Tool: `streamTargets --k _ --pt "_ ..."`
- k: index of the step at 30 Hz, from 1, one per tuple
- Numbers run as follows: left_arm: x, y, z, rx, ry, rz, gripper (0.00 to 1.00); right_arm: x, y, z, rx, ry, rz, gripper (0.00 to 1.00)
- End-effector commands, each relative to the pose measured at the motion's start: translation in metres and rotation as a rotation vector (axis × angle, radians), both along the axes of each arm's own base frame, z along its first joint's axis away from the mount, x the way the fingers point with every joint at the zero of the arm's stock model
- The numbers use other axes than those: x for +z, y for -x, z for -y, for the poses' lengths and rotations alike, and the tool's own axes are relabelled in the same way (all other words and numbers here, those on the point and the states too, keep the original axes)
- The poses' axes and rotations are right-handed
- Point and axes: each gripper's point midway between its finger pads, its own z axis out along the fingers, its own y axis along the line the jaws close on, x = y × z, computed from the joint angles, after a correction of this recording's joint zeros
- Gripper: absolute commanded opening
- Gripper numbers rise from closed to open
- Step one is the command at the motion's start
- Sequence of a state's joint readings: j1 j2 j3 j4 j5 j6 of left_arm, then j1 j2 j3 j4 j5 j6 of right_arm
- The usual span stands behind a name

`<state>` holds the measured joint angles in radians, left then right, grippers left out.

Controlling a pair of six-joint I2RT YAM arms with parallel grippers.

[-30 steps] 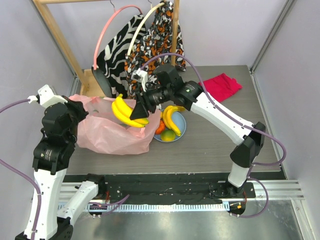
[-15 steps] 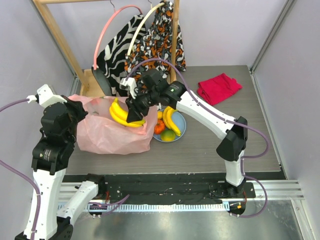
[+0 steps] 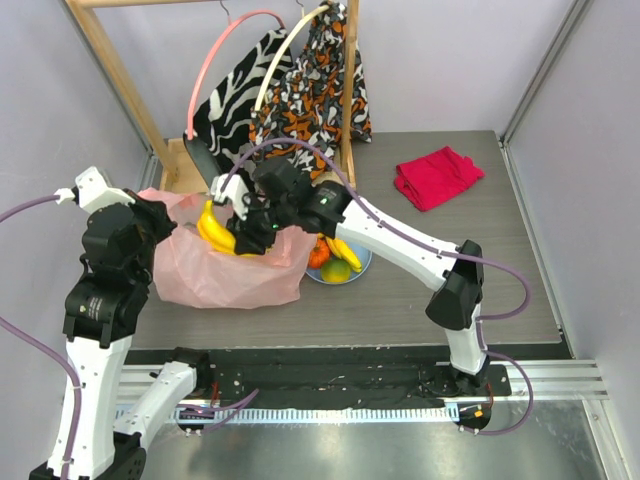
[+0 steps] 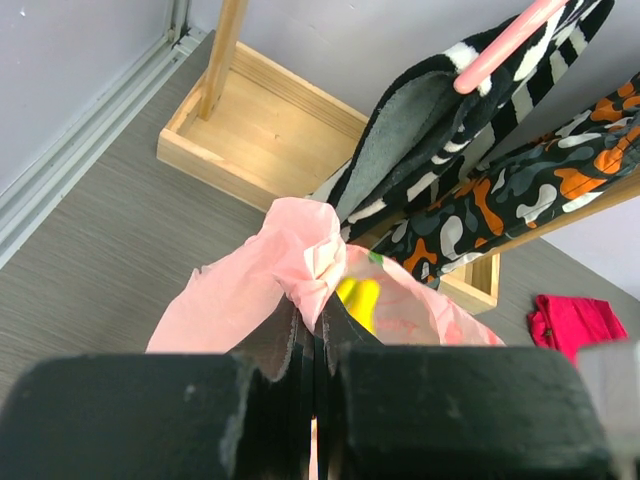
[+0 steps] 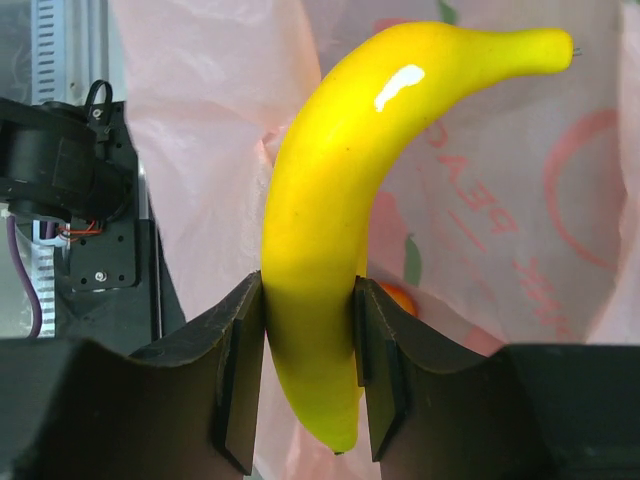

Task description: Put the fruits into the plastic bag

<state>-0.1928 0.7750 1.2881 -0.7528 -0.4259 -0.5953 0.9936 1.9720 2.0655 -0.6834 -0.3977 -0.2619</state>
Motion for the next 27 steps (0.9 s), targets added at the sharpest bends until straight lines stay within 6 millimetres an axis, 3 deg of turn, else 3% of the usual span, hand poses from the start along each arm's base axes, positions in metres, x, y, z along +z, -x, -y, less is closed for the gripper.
streamTargets --k 1,9,14,21,27 --pt "0.009 0.001 -0.001 0.006 0.010 0.032 0.00 0.022 -0.007 -0.010 -0.004 -0.066 0.115 0.01" --pt "0.006 -0.003 0.001 -0.005 0.007 0.015 0.00 -0.009 0.007 -0.016 0.059 -0.038 0.025 0.01" --pt "0.003 -0.006 0.001 0.000 0.009 0.018 0.00 -0.034 0.023 -0.005 0.073 0.003 -0.056 0.01" --pt "0.002 -0.007 -0.001 0.022 0.036 0.045 0.00 -0.059 0.031 0.014 0.052 0.080 -0.105 0.01" --pt "-0.003 0.002 -0.004 0.035 0.047 0.045 0.00 -0.060 0.031 0.015 0.039 0.115 -0.131 0.01"
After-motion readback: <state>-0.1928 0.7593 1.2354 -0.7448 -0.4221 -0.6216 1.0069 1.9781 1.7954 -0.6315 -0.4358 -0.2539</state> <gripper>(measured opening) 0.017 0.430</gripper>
